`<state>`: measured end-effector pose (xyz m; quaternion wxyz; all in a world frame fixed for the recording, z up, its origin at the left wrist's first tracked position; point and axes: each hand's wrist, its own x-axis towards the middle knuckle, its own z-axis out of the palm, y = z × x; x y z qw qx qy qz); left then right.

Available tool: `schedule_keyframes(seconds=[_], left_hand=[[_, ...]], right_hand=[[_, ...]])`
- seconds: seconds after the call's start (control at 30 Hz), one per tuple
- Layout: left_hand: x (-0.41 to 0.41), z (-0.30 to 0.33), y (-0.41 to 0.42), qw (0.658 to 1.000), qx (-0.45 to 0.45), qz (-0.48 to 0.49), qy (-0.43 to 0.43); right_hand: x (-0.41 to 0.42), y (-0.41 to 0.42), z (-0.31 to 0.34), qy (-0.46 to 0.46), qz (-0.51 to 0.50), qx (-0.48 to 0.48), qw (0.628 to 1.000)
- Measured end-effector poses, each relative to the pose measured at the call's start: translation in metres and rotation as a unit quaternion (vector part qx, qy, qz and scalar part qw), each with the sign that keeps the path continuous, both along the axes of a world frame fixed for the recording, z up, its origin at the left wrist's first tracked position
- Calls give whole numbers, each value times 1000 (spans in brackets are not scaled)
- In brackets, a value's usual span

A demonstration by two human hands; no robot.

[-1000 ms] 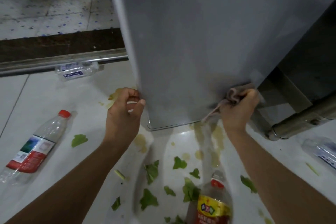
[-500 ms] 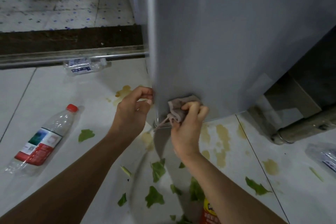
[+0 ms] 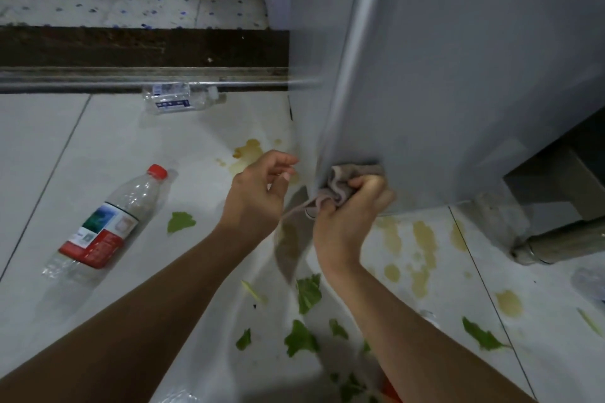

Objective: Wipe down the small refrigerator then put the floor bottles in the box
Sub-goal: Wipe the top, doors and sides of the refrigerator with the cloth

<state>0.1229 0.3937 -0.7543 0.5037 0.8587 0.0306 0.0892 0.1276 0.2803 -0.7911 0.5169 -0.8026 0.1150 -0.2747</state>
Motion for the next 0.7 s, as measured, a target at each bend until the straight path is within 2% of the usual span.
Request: schedule_keyframes(seconds=[0.17, 0.33, 0.47, 0.6, 0.7], left_hand=[[-2, -5, 6, 999, 28, 15, 12], [-1, -5, 9, 999, 27, 31, 13], [-1, -9, 9, 998, 45, 42, 30], [-2, -11, -5, 997, 47, 28, 49], [0, -11, -20, 998, 51, 12, 44]], right_hand=[[-5, 22, -13, -20, 25, -12, 999], [-3, 17, -50, 92, -39, 58, 993], [0, 14, -65, 117, -30, 50, 991], [0, 9, -61, 98, -30, 49, 994], [15, -17, -52, 79, -55, 91, 991]])
